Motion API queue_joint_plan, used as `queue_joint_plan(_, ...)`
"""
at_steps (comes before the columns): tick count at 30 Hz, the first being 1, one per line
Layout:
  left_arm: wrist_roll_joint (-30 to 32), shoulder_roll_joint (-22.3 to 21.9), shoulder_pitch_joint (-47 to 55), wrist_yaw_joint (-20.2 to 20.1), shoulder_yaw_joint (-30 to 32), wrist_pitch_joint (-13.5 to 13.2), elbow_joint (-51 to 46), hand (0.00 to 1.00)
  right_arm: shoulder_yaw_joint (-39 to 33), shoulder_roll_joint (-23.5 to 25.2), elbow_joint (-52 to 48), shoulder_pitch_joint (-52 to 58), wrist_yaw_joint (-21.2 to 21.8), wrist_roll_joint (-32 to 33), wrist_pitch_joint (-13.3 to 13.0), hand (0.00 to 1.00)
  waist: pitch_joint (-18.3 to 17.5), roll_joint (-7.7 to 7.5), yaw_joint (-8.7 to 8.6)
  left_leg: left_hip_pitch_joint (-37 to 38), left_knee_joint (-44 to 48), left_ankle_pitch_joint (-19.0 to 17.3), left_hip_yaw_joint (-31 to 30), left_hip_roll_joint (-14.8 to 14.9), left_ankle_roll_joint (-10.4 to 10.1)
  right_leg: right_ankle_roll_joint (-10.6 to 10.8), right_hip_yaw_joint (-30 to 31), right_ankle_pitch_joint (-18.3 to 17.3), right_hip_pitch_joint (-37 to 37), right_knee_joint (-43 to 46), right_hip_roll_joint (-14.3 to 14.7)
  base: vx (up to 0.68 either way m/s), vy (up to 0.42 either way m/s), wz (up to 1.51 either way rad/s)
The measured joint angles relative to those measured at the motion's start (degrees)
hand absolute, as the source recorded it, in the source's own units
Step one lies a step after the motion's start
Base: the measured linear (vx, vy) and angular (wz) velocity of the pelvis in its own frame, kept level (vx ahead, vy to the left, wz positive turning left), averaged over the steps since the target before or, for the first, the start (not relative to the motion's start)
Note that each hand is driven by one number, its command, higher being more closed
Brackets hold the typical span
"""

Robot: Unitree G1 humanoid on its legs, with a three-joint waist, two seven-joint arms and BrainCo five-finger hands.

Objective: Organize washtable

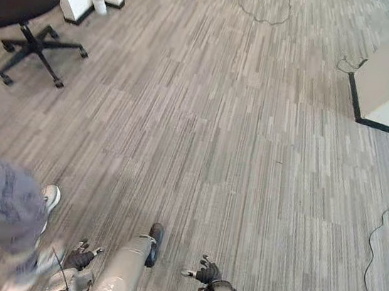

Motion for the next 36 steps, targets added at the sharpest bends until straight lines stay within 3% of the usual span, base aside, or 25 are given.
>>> queue_joint_plan(2, -1.0, 0.9, -0.1, 0.0, -0.6, 0.3, 2.2, 0.0, -1.6, 0.4, 0.3, 0.6, 0.0, 0.0, 0.0, 0.0, 0.0, -0.69, -0.38, 3.6, 1.9, -5.1, 0.1, -2.0, 1.6, 4.6, 1.8, 2.7, -6.4, 19.5, -2.8, 0.73, 0.348, 0.06)
queue_joint_plan(3, -1.0, 1.7, -0.1, 0.1, -1.6, 0.5, 2.8, 0.0, -3.0, 0.4, -0.5, 1.4, 0.1, 0.0, 0.0, 0.0, 0.2, -1.12, -0.94, 8.1, 1.6, -7.8, 0.2, -3.6, 1.9, 6.2, 3.1, 6.7, -12.1, 36.4, -4.4, 0.49, 0.245, 0.14)
queue_joint_plan(4, -1.0, 2.0, 0.0, 0.2, -2.0, 0.7, 3.1, 0.0, -3.4, 0.3, -0.9, 1.3, 0.1, 0.1, -0.2, 0.0, 0.2, -1.11, -1.48, 10.7, 1.2, -9.0, 0.1, -4.1, 2.2, 5.9, 2.7, 7.0, -14.1, 43.0, -4.9, 0.61, 0.275, 0.26)
queue_joint_plan(6, -1.0, 2.0, 0.6, 0.2, -3.2, 1.2, 3.4, 0.0, -3.3, -0.3, -1.7, 1.6, 0.1, 0.1, -1.0, 0.0, -0.1, 0.16, -2.87, 21.7, -4.4, -11.0, -0.4, -4.8, 3.6, 1.5, -5.1, 4.0, -19.9, 51.5, -6.9, 0.59, 0.222, 0.23)
queue_joint_plan(9, -0.9, 2.0, -0.6, 0.0, -3.5, 1.2, 3.7, 0.0, -3.3, -0.6, -3.8, 1.2, 0.1, 0.1, -1.8, 0.0, -0.3, 0.36, -4.11, 29.7, -11.1, -12.3, -2.3, -4.5, 3.7, -0.3, -14.0, -0.1, -29.8, 40.7, -6.3, 0.67, 0.144, 0.21)
queue_joint_plan(12, -0.7, 1.5, -2.1, -0.2, -5.9, 1.2, 5.2, 0.0, -3.3, -2.2, -3.7, -0.3, 0.0, 0.2, -1.9, 0.0, 0.4, 0.29, -5.62, 38.1, -16.7, -13.8, -3.6, -4.4, 1.8, 2.7, -21.9, 6.2, -34.0, 7.9, -3.8, 0.6, 0.056, 0.41)
queue_joint_plan(14, 0.1, 1.6, -2.0, -0.2, -6.9, 1.2, 5.9, 0.0, -3.1, -2.2, -3.8, -0.6, -0.1, 0.3, -2.1, 0.0, 0.3, -0.13, -6.49, 43.7, -18.6, -15.8, -4.8, -4.8, -1.6, 1.4, -23.5, 8.0, -36.6, 3.3, -2.8, 0.76, 0.014, 0.48)
queue_joint_plan(15, 1.0, 1.8, -1.2, -0.3, -7.2, 1.1, 5.5, 0.0, -3.1, -2.2, -3.7, -0.3, -0.1, 0.3, -2.0, 0.0, -0.6, -0.83, -6.77, 46.2, -17.0, -16.6, -5.8, -5.0, -2.9, -1.2, -23.2, 7.9, -37.2, 4.2, -1.8, 0.89, -0.05, 0.6)
queue_joint_plan(16, 1.7, 2.1, -0.9, -0.2, -7.6, 0.6, 5.7, 0.0, -3.1, -2.0, -3.7, 0.2, 0.1, 0.3, -1.7, 0.0, -1.6, -1.08, -7.38, 45.6, -11.3, -17.2, -7.7, -4.9, -3.9, -9.4, -20.1, 12.0, -37.1, 4.4, 0.1, 1.09, -0.071, 0.65)
queue_joint_plan(17, 1.9, 1.9, -0.8, -0.3, -7.6, 0.6, 6.0, 0.0, -3.4, -2.0, -3.8, 0.2, 0.1, 0.3, -1.5, 0.0, -2.0, 0.06, -8.01, 44.1, -6.5, -17.2, -8.1, -4.0, -3.9, -10.8, -19.5, 14.0, -37.1, 5.9, 0.9, 1.07, -0.089, 0.54)
queue_joint_plan(18, 2.0, 0.2, -0.8, -0.3, -7.2, 0.7, 6.6, 0.0, -3.8, -3.1, -4.2, 0.2, 0.2, 0.3, -1.5, 0.0, -3.6, 2.83, -8.33, 39.6, 5.6, -14.7, -8.2, -0.7, -6.9, -11.8, -20.6, 15.5, -35.9, 7.6, 3.1, 1.0, -0.029, 0.08)
queue_joint_plan(19, 1.9, -0.8, -0.7, -0.4, -6.1, 0.8, 6.8, 0.0, -3.5, -4.3, -4.8, 0.2, 0.2, 0.3, -1.2, 0.0, -3.1, 6.54, -7.68, 35.6, 18.6, -4.9, -8.1, 2.6, -7.1, -10.9, -20.8, 14.7, -32.2, 7.3, 6.4, 0.8, 0.002, -0.21)
queue_joint_plan(20, 1.9, -1.3, -0.5, -0.4, -5.4, 0.8, 7.0, 0.0, -2.8, -4.2, -4.9, 0.2, 0.2, 0.5, -1.0, 0.0, -2.9, 7.68, -7.48, 33.4, 24.2, 2.2, -7.8, 4.2, -8.4, -10.8, -19.7, 13.5, -30.1, 6.4, 8.2, 0.63, 0.038, -0.43)
queue_joint_plan(21, 1.8, -1.4, -0.6, -0.5, -5.1, 0.7, 6.9, 0.0, -2.6, -4.0, -4.6, 0.1, 0.1, 0.8, -0.9, 0.0, -2.5, 8.45, -7.49, 29.3, 32.3, 1.5, -6.3, 6.7, -8.0, -10.7, -18.9, 11.8, -27.0, 5.4, 9.8, 0.62, 0.031, -0.41)
queue_joint_plan(22, 1.5, -0.6, -1.0, -0.8, -5.0, 0.7, 6.3, 0.0, -2.8, -3.2, -3.4, -0.3, 0.0, 1.2, -0.9, 0.0, -1.8, 7.2, -7.47, 23.8, 39.6, -2.7, -3.4, 8.5, -6.0, -9.9, -17.3, 10.0, -22.5, 4.2, 10.0, 0.76, 0.01, -0.36)
queue_joint_plan(24, 1.3, 0.7, -0.9, -1.2, -4.9, 0.4, 4.0, 0.0, -2.8, -2.2, -1.2, 0.0, 0.0, 2.4, -0.3, 0.0, -1.1, 4.51, -6.26, 15.9, 39.4, -7.7, -0.1, 8.0, -4.3, -8.4, -13.6, 8.9, -12.9, -2.3, 9.5, 0.89, 0.003, -0.5)
queue_joint_plan(25, 1.2, 1.1, -0.8, -1.4, -4.8, 0.1, 2.8, 0.0, -2.8, -1.9, -0.7, 0.2, 0.0, 2.8, 0.1, 0.0, -0.9, 3.13, -5.26, 11.5, 33.1, -10.1, 0.4, 6.3, -3.9, -7.2, -11.5, 8.2, -9.0, -5.1, 8.5, 0.83, 0.069, -0.82)
queue_joint_plan(28, 1.2, 1.2, -0.8, -1.3, -4.5, 0.0, 1.6, 0.0, -3.3, -1.8, -0.7, 0.0, 0.0, 2.8, 0.2, 0.0, 0.1, 2.56, -4.04, 4.9, 13.4, -10.6, -1.3, 2.3, -4.3, -4.5, -7.9, 6.0, -4.4, -7.1, 6.4, 0.59, 0.166, -0.72)
queue_joint_plan(29, 1.2, 0.8, -0.5, -1.3, -4.6, 0.0, 1.7, 0.0, -3.4, -2.1, -0.4, 0.2, -0.1, 2.8, 0.1, 0.0, 0.3, 3.25, -3.02, 3.9, -4.1, -6.5, -5.0, 0.7, -7.5, -2.6, -5.5, 3.5, -2.5, -7.7, 5.5, 0.71, 0.366, -1.13)
queue_joint_plan(30, 1.2, 0.1, 1.0, -1.3, -4.7, 0.1, 2.2, 0.0, -3.1, -2.5, 0.7, 0.5, -0.1, 2.8, 0.1, 0.0, -0.1, 4.62, -1.87, 3.2, -10.4, -1.0, -6.4, 1.9, -9.4, -1.7, -2.4, 1.1, 0.4, -8.8, 6.2, 0.73, 0.398, -1.25)
queue_joint_plan(31, 0.9, 0.1, 1.8, -1.2, -4.4, 0.2, 2.5, 0.0, -3.1, -2.2, 0.9, 0.9, -0.2, 2.7, 0.2, 0.0, -0.5, 4.26, -1.58, 3.3, -8.3, 2.4, -6.0, 1.6, -8.4, -1.3, -1.0, 0.1, 1.6, -8.7, 5.8, 0.66, 0.37, -1.01)
queue_joint_plan(32, 0.2, 1.1, 3.2, -1.0, -3.2, 0.2, 2.2, 0.0, -3.2, -0.4, 0.3, 1.8, -0.1, 2.6, 0.1, 0.0, -2.2, 1.48, -1.74, 2.6, -4.1, 2.5, -5.6, -0.2, -5.1, -1.3, -0.4, -1.9, 1.4, -5.8, 2.9, 0.56, 0.263, -0.55)
queue_joint_plan(34, 0.1, 1.8, 3.3, -0.7, -2.8, 0.2, 2.2, 0.0, -3.3, 0.8, -1.6, 2.8, 0.0, 2.4, -0.1, 0.0, -2.8, -0.61, -1.62, 3.0, -0.7, -1.2, -2.9, -1.0, -1.3, -0.1, 0.2, -2.4, -2.8, 5.9, -0.1, 0.7, 0.31, -0.4)
queue_joint_plan(35, 0.0, 2.3, 3.3, -0.7, -2.9, 0.3, 2.8, 0.0, -3.5, 1.0, -1.8, 3.2, 0.1, 2.2, -0.3, 0.0, -2.5, -1.3, -1.95, 5.7, 0.6, -4.2, -2.3, -2.6, 0.5, 2.6, 1.0, -0.4, -7.1, 18.9, -2.5, 0.66, 0.328, -0.34)
queue_joint_plan(36, -0.2, 2.4, 3.2, -0.5, -2.9, 0.4, 2.9, 0.0, -3.9, 1.1, -2.7, 3.4, 0.1, 2.2, -0.4, 0.0, -2.2, -1.59, -2.04, 7.9, 0.9, -6.1, -1.5, -3.0, 1.0, 3.0, 2.2, 2.3, -9.7, 26.6, -3.7, 0.71, 0.389, -0.2)
